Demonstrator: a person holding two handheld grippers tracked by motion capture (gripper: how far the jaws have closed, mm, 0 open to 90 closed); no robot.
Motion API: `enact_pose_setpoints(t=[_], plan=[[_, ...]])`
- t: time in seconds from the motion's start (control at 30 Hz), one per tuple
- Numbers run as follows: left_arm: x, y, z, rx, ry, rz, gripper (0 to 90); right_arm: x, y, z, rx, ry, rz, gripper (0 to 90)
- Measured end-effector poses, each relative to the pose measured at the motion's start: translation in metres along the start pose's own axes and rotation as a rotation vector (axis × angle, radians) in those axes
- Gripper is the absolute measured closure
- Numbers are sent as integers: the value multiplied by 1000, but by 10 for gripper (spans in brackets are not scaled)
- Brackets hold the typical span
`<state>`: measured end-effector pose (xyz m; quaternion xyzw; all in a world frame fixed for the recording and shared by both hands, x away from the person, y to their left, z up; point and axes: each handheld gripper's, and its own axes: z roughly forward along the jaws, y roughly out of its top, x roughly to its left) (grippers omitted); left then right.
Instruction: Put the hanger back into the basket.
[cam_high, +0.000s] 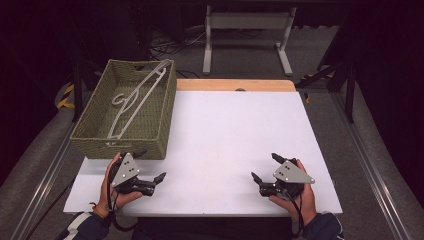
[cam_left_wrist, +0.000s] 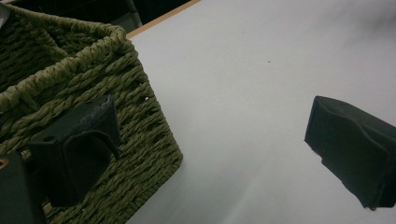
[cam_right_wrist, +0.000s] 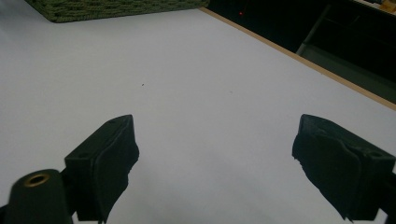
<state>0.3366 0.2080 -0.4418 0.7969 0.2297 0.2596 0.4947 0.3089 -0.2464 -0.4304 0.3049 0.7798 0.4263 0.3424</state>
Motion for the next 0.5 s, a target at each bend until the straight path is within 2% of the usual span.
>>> enact_pose_setpoints(t=[0.03,0.1,0.37,0.5], plan=[[1,0,0,6,6,11,39,0,0,0,-1,1,0,133],[1,0,1,1,4,0,40,0,-1,1,1,3,1,134],[1,-1,3,20,3,7,40,-1,-1,0,2,4,4,135],[0,-2,5,20,0,-13,41,-2,-1,1,1,11,13,135]])
